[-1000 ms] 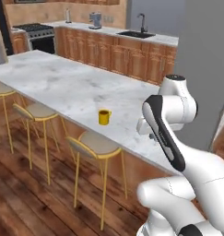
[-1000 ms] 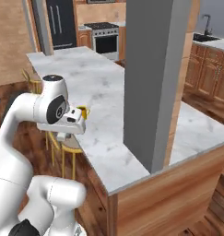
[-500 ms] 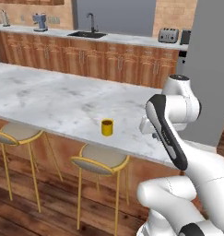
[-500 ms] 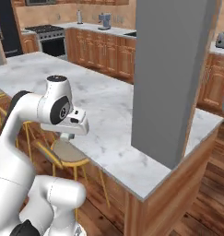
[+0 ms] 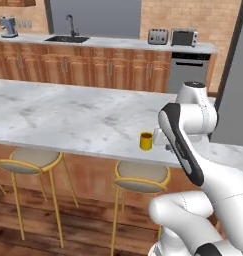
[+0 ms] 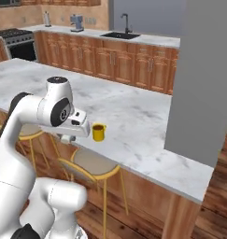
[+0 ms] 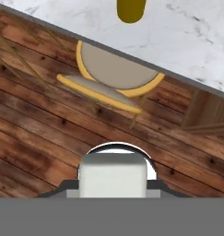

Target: Pick up the marshmallow and place it in the cup of hot chocolate on the dining counter.

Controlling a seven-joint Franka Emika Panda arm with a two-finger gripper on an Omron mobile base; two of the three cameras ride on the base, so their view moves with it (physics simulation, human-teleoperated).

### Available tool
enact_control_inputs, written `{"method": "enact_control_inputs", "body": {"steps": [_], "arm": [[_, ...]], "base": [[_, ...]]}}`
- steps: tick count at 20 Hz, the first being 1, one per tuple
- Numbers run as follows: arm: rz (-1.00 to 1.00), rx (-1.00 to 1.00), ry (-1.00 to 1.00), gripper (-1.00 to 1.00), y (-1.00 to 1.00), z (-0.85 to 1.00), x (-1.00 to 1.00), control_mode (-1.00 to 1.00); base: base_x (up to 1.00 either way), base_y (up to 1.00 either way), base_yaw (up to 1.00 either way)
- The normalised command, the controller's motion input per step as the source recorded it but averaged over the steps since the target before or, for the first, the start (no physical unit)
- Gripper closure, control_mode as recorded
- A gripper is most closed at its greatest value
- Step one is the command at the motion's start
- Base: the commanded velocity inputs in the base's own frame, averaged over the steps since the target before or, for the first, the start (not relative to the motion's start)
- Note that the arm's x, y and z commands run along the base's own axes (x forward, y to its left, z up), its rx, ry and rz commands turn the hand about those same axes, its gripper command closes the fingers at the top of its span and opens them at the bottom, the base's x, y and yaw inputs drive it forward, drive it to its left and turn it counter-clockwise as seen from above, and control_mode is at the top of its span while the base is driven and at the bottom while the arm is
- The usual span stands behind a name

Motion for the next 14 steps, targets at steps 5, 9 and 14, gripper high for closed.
{"method": "enact_control_inputs", "body": {"steps": [5,9,14], "arm": [[0.0,0.0,0.0,1.0,0.0,0.0,0.0,1.0],[0.0,0.0,0.0,1.0,0.0,0.0,0.0,1.0],[0.0,0.0,0.0,1.0,0.0,0.0,0.0,1.0]], "base": [[0.72,0.47,-0.34],[0.45,0.33,-0.27],[0.03,0.0,-0.07]]}}
